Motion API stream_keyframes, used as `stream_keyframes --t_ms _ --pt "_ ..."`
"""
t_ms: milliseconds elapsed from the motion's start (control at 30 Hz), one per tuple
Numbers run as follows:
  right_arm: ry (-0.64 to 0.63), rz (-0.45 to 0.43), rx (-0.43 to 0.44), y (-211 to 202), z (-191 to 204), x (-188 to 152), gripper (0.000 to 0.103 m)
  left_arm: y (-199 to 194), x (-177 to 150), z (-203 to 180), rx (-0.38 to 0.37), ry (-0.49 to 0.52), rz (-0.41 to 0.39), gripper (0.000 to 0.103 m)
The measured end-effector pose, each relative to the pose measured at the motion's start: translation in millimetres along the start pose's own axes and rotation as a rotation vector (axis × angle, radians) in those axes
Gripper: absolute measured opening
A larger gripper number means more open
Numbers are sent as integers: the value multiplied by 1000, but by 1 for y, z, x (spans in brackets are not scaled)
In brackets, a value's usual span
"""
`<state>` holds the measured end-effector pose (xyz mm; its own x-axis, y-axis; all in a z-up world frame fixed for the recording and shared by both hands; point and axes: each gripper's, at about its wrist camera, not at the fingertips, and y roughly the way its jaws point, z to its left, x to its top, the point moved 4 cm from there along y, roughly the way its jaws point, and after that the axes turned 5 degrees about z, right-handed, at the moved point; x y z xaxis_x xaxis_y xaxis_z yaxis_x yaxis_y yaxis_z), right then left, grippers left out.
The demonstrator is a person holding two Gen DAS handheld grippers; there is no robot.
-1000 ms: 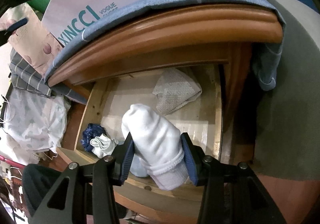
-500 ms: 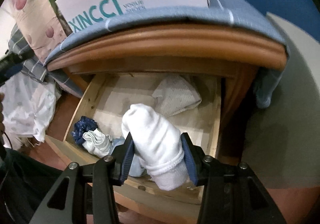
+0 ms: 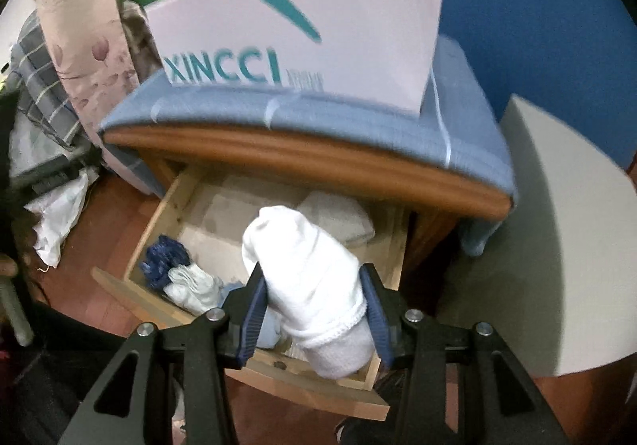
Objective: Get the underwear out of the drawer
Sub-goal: 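Move the left tool back to the drawer while the right tool carries the white sock up, then carry the white sock with the right tool over the white box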
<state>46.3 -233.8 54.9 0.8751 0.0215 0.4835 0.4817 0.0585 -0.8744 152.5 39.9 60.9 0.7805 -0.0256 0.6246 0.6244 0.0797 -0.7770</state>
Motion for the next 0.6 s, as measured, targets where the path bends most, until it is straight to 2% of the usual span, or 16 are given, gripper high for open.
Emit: stream_keyframes --t_ms 100,200,367,467,600 --pt "-22 -32 -6 -28 5 19 46 1 0 1 -10 2 13 84" --pt "-40 -79 0 -57 10 41 46 5 0 8 -49 -47 47 84" --pt "-62 -175 -18 -104 14 94 46 5 1 18 -55 -114 56 84" --pt "-57 -203 -37 -115 11 133 46 5 2 20 -38 -117 58 84" --pt "-58 -213 -99 -110 7 175 46 6 3 25 -22 -125 63 85"
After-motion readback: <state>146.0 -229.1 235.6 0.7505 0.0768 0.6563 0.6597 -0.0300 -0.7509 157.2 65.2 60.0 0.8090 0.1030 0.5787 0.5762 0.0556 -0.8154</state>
